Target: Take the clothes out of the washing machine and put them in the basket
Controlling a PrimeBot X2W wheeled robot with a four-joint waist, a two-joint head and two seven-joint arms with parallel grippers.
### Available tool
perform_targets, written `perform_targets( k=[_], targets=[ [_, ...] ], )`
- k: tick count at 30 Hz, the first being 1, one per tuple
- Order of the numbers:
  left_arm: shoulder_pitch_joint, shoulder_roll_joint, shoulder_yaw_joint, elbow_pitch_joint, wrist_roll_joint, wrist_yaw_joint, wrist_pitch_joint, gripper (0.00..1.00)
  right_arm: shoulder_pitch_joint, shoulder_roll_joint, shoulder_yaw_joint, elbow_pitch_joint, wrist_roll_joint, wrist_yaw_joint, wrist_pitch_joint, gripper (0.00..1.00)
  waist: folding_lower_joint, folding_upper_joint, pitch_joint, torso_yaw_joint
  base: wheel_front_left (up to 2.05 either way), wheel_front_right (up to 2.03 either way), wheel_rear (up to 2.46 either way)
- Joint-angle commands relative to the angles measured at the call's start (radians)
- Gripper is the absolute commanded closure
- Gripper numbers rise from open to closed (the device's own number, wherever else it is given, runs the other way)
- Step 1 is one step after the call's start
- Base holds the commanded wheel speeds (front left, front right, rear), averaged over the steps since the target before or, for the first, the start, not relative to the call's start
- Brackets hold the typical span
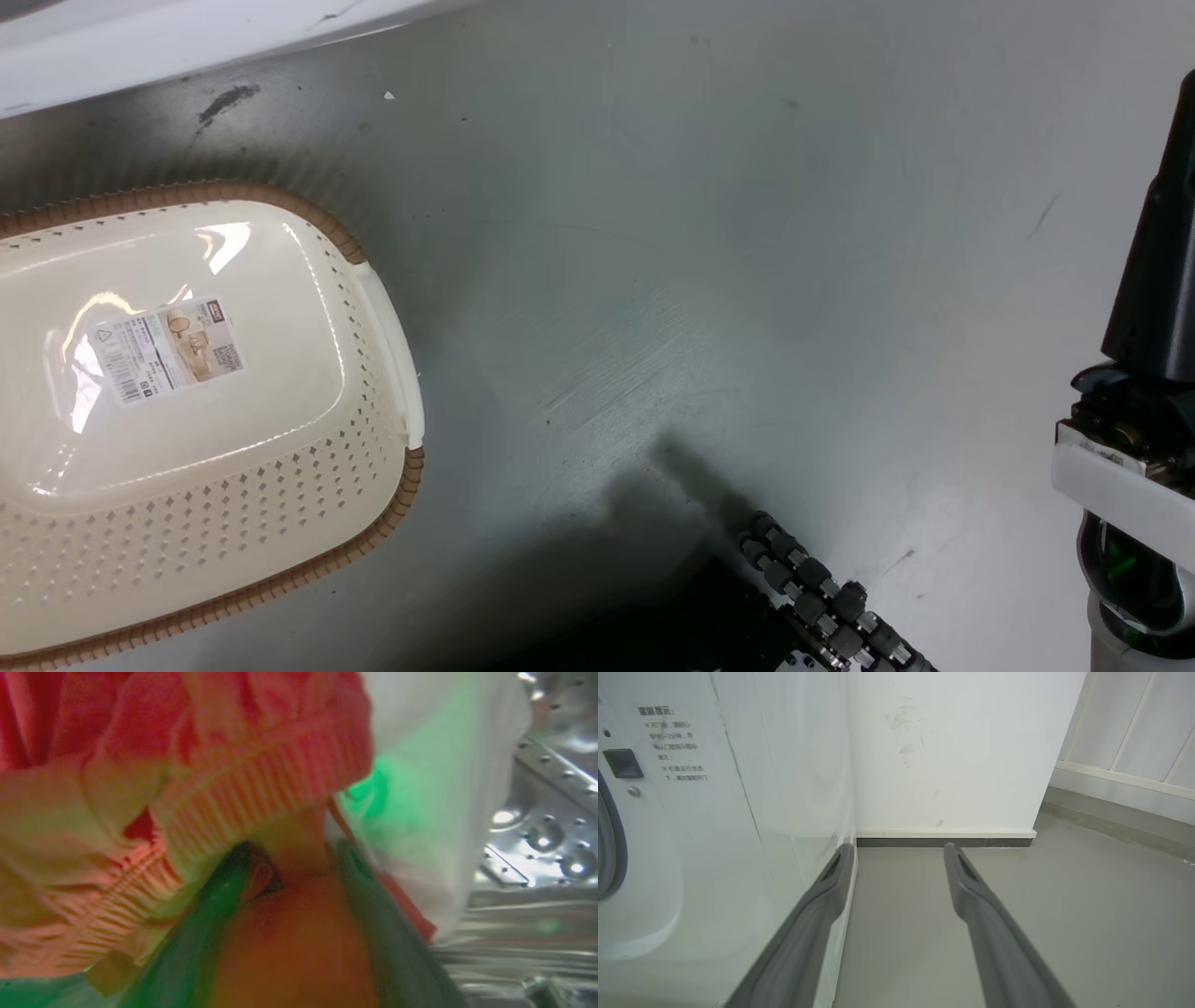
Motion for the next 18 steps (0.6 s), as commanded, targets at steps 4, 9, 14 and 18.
perform_targets(
  k=[4, 9, 14, 18],
  targets=[
    [0.005, 0.012, -0.015, 0.007, 0.006, 0.003, -0.001, 0.00, -0.014, 0.000, -0.003, -0.009, 0.012, 0.000, -0.002, 0.00, -0.0001, 0.0000, 0.011, -0.005, 0.00, 0.00, 0.00],
    [-0.001, 0.018, -0.031, 0.005, 0.010, 0.002, -0.017, 0.58, -0.021, 0.000, -0.010, -0.012, 0.016, 0.000, -0.002, 0.00, -0.0001, 0.0000, 0.015, -0.004, 0.00, 0.00, 0.00],
    [-0.010, 0.026, -0.044, 0.006, 0.006, 0.001, -0.056, 1.00, -0.024, 0.000, -0.004, -0.007, 0.015, 0.000, -0.002, 0.00, -0.0001, 0.0000, 0.005, -0.001, 0.00, 0.00, 0.00],
    [0.008, 0.026, -0.054, 0.016, -0.006, 0.000, -0.100, 1.00, -0.022, 0.000, -0.003, -0.006, 0.006, 0.000, -0.002, 0.00, -0.0001, 0.0000, -0.021, 0.002, 0.00, 0.00, 0.00]
  ],
)
